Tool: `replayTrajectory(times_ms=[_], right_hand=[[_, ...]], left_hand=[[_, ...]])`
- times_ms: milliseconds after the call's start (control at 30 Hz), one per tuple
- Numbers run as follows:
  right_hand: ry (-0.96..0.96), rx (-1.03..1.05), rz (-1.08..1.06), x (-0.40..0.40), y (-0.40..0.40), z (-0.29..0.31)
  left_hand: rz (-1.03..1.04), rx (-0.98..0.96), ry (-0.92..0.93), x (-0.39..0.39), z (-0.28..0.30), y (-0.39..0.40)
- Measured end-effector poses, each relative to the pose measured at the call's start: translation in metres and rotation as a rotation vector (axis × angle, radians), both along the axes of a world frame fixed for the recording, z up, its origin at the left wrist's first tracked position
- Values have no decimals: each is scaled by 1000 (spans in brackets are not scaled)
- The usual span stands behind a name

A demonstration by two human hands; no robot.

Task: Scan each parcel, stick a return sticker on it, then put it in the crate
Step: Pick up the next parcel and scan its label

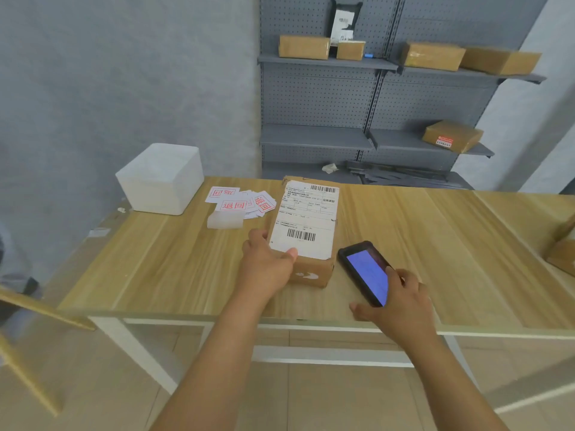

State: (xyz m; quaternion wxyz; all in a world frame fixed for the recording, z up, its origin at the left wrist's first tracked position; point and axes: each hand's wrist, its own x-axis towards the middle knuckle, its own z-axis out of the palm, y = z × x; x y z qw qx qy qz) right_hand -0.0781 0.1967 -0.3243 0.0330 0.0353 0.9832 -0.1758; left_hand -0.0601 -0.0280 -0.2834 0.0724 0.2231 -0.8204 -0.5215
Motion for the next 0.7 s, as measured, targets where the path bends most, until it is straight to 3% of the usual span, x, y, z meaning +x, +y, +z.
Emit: replayTrajectory(times_ms=[167,400,700], right_hand=[[-49,1,-131,-17,0,1],[-66,-68,-64,-17,9,0],[32,-581,-32,-20,-1,53]], left_hand=[[-13,-5,-25,-1,2,-1],[-12,4,-60,-5,6,0],[11,6,-27,-8,1,-1]])
